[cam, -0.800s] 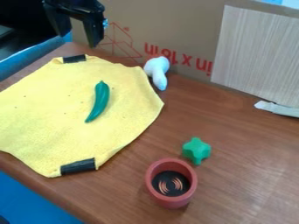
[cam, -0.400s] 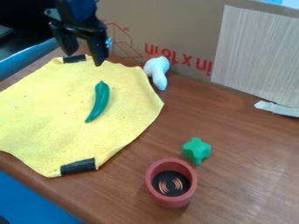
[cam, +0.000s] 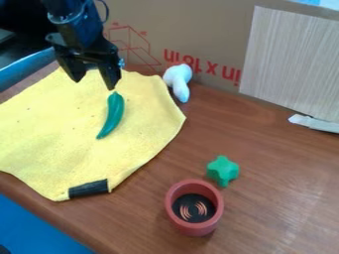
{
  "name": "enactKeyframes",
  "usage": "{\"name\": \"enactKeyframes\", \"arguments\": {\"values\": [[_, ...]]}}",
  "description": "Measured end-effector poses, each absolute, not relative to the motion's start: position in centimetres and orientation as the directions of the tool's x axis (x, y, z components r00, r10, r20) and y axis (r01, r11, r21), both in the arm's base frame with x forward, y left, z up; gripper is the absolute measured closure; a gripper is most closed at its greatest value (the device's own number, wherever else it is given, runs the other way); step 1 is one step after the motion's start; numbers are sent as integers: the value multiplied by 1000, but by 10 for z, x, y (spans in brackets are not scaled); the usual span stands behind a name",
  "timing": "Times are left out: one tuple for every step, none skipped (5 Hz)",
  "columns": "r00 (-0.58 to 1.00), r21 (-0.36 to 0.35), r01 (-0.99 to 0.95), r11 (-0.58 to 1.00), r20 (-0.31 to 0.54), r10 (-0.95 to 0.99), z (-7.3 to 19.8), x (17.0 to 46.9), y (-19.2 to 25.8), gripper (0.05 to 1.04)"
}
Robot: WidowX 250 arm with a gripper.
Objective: Fold the cloth from the bottom left to the top right
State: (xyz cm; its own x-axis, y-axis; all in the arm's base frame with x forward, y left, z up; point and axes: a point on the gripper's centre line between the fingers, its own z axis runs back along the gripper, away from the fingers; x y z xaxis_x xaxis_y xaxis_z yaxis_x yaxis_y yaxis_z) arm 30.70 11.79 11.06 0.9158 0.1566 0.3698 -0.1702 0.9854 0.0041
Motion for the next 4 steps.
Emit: {"name": "enactKeyframes", "arguments": {"values": [[895,-9,-221,975,396,207,108,308,121,84],[877,-21,-307,951,383,292,108,302,140,83],[837,-22,-408,913,391,383,113,293,170,84],[801,-21,-485,874,390,454,116,282,202,84]]}}
